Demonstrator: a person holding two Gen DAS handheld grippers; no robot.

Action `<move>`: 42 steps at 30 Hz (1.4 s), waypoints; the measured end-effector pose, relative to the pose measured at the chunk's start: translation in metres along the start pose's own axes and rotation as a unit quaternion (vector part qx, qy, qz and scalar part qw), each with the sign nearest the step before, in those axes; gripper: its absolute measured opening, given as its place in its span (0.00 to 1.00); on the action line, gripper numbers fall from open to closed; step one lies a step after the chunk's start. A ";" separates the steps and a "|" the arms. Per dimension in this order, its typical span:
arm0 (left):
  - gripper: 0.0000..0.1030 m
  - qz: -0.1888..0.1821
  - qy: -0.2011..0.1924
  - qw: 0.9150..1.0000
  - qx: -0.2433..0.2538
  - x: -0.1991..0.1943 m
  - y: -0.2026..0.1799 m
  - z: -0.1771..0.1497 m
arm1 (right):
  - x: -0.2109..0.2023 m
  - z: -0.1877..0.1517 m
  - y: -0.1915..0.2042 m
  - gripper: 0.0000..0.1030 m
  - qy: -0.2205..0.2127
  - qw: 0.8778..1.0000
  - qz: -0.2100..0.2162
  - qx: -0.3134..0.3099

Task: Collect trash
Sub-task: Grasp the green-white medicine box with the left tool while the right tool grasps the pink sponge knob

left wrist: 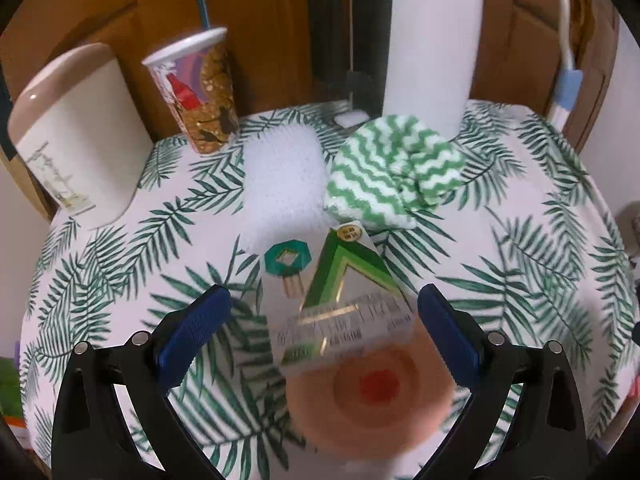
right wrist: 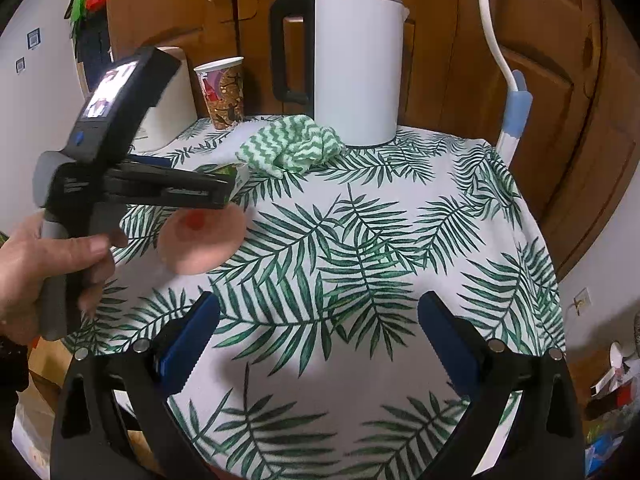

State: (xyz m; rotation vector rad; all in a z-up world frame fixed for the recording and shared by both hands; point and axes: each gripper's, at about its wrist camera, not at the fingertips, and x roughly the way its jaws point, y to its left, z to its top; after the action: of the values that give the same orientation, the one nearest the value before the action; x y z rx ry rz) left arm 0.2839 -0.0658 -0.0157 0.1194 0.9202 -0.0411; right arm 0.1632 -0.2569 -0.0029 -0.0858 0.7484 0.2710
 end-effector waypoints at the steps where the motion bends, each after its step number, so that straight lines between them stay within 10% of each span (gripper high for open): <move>1: 0.94 0.002 0.003 1.000 -0.001 0.006 0.001 0.002 | 0.002 0.000 -0.001 0.95 0.001 1.000 0.002 0.001; 23: 0.78 0.024 0.013 0.999 -0.018 0.016 0.066 -0.014 | 0.041 0.020 0.061 0.94 -0.011 0.998 0.057 -0.037; 42: 0.78 0.008 0.007 1.000 -0.024 0.018 0.098 -0.026 | 0.095 0.043 0.098 0.45 0.021 0.997 0.039 -0.069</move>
State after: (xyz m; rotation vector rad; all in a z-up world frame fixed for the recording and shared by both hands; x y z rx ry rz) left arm 0.2827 0.0351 -0.0374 0.0825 0.9329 -0.0035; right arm 0.2317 -0.1347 -0.0342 -0.1949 0.7760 0.3959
